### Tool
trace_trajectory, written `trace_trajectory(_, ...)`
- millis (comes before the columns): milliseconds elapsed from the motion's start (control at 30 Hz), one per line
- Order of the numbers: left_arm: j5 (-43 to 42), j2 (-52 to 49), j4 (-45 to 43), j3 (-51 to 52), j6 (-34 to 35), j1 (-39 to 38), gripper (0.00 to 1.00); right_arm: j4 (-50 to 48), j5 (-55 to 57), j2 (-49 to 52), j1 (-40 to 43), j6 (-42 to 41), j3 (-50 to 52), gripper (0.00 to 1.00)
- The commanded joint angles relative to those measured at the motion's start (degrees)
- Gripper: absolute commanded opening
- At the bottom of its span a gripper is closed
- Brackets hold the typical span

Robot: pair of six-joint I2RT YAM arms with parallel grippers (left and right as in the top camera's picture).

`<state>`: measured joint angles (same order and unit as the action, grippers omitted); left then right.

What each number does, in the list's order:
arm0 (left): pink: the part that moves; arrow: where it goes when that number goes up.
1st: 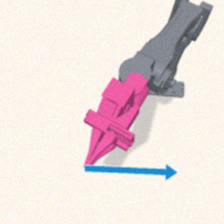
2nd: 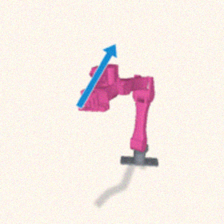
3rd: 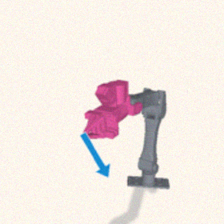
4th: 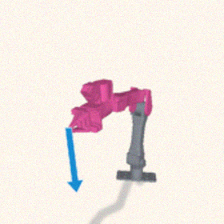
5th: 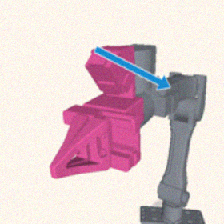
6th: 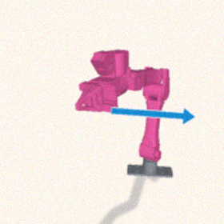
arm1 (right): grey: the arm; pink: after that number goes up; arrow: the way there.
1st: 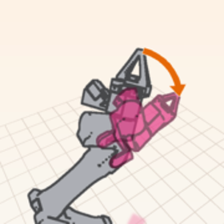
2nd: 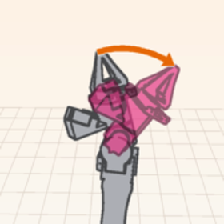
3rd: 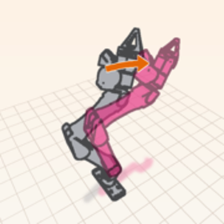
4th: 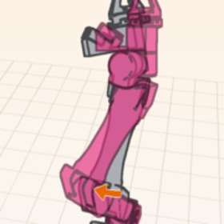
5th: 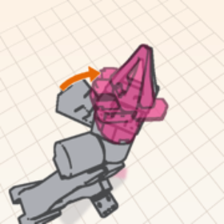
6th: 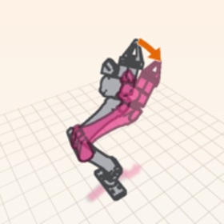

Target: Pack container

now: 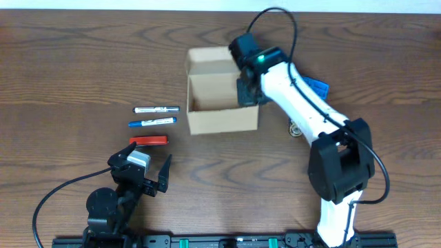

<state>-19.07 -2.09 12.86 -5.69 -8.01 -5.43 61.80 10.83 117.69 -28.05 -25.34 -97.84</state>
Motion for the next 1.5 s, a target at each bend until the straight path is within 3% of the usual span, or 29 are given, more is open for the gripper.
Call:
trace_trajectory(0, 0.2, 0.4, 0.2, 1.5, -1.2, 0.3, 0.95, -0.9, 2.9, -2.0, 0.1, -1.4, 3.8, 0.01)
trace_trajectory(267, 0.2, 0.4, 0.2, 1.5, -1.2, 0.3, 0.95, -7.2, 2.9, -8.3, 0.1, -0.4, 14.1, 0.01)
trace_trajectory(600, 0.2, 0.4, 0.2, 1.5, -1.2, 0.3, 0.95, -8.0, 1.9, -9.4, -0.3, -0.8, 17.4, 0.01)
trace_trajectory(633, 0.2, 0.4, 0.2, 1.5, -1.2, 0.3, 0.95, -7.8, 1.5, -9.4, -0.3, -0.7, 17.4, 0.12)
trace_trajectory(733, 0.2, 0.4, 0.2, 1.5, -1.2, 0.3, 0.95, -7.8, -1.0, -9.7, -0.5, -0.7, 17.4, 0.75)
trace_trajectory(767, 0.2, 0.4, 0.2, 1.5, -1.2, 0.3, 0.95, -7.8, -1.6, -10.1, -0.5, -0.7, 17.4, 0.86)
trace_trajectory(1033, 0.2, 0.4, 0.2, 1.5, -1.2, 0.3, 0.95, -8.5, 1.2, -21.4, -0.3, 7.0, 17.2, 0.92)
trace_trajectory(1167, 0.2, 0.4, 0.2, 1.5, -1.2, 0.3, 0.95, -10.1, 5.8, -29.0, 0.9, 17.4, 17.3, 0.99)
trace_trajectory(1267, 0.2, 0.4, 0.2, 1.5, -1.2, 0.3, 0.95, -10.6, 0.4, -32.2, 3.2, 24.1, 17.3, 0.99)
trace_trajectory(1367, 0.2, 0.4, 0.2, 1.5, -1.2, 0.3, 0.95, -8.2, -2.2, -32.6, 5.3, 22.4, 17.3, 0.99)
trace_trajectory(1467, 0.2, 0.4, 0.2, 1.5, -1.2, 0.3, 0.95, -4.6, -3.1, -30.9, 6.1, 12.8, 17.6, 0.99)
